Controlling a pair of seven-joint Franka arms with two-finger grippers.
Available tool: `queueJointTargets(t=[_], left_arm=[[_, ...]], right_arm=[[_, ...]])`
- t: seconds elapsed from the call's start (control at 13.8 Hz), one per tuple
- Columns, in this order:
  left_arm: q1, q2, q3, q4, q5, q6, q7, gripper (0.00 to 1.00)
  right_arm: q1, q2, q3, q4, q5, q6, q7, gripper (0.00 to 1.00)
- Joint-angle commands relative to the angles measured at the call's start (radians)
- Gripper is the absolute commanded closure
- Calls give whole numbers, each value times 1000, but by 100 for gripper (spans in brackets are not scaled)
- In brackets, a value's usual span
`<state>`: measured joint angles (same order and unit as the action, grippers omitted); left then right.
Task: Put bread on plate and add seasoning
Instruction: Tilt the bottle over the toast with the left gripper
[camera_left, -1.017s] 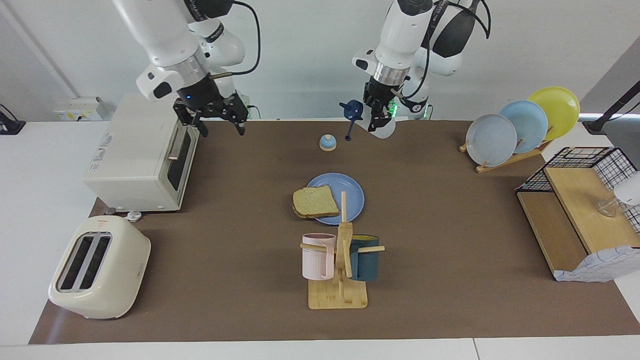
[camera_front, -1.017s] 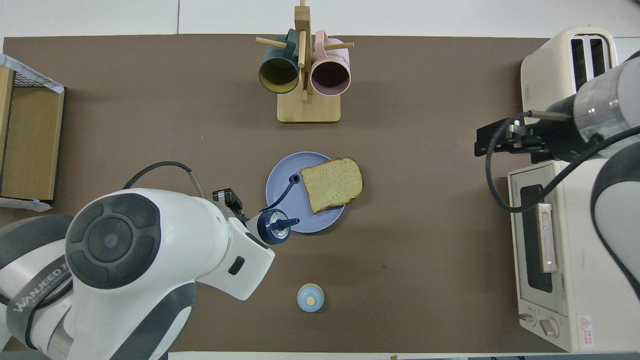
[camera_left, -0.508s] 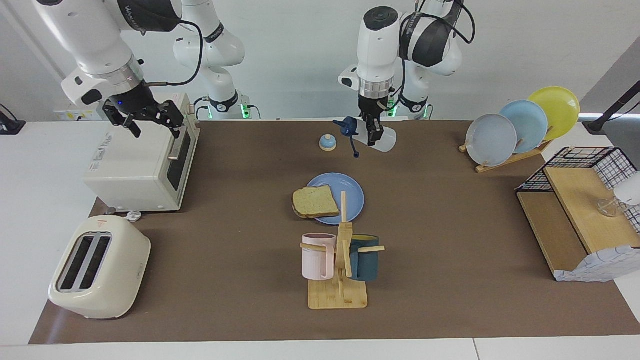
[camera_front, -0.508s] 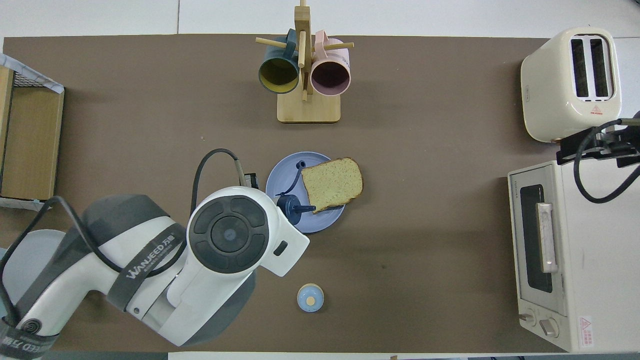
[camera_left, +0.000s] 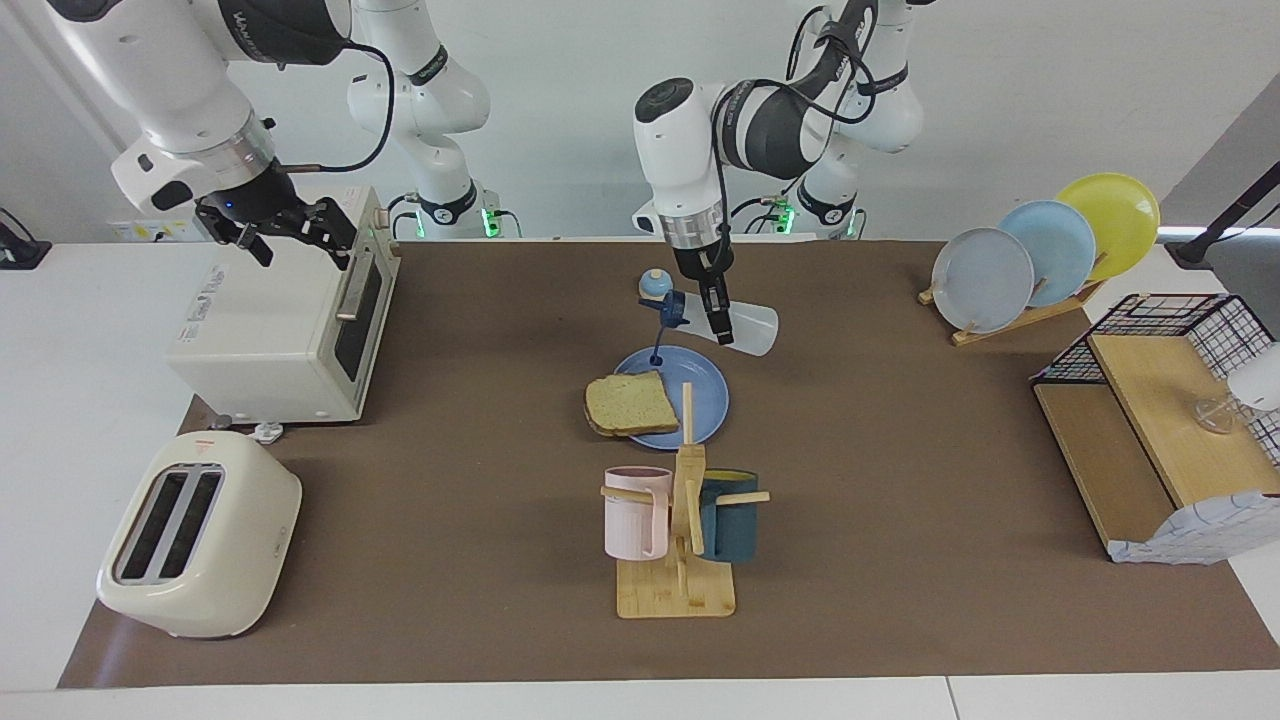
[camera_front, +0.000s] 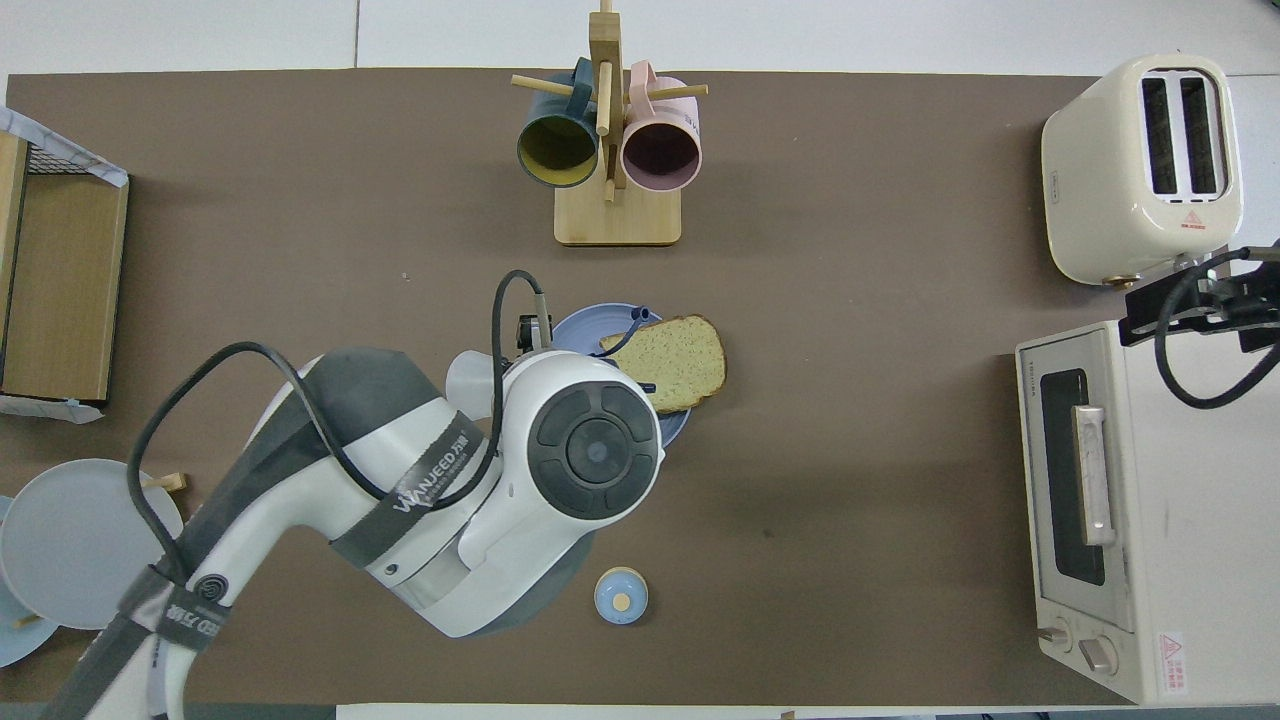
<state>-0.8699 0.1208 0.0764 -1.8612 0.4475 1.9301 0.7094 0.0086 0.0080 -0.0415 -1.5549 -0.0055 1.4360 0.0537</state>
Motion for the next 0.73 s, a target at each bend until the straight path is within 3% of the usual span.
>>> queueJointTargets(t=[0.0,0.22,0.44,0.65], left_arm=[[-59,39,9,23,149,-22,-51,100],[-107,63,9,25,230,-66,-70,100],[-172,192,9,104,324,-137,-151,100],[-204,229,9,125,428,-192,-153,100]], right_arm=[[2,-3,-5,3,-16,6,-21,0],[-1,-5,-6,-2,-16,12,-50,0],[-9,-5,-8,-2,-14,21,-57,0],[-15,-8,-12,-2,-5,24,-57,0]])
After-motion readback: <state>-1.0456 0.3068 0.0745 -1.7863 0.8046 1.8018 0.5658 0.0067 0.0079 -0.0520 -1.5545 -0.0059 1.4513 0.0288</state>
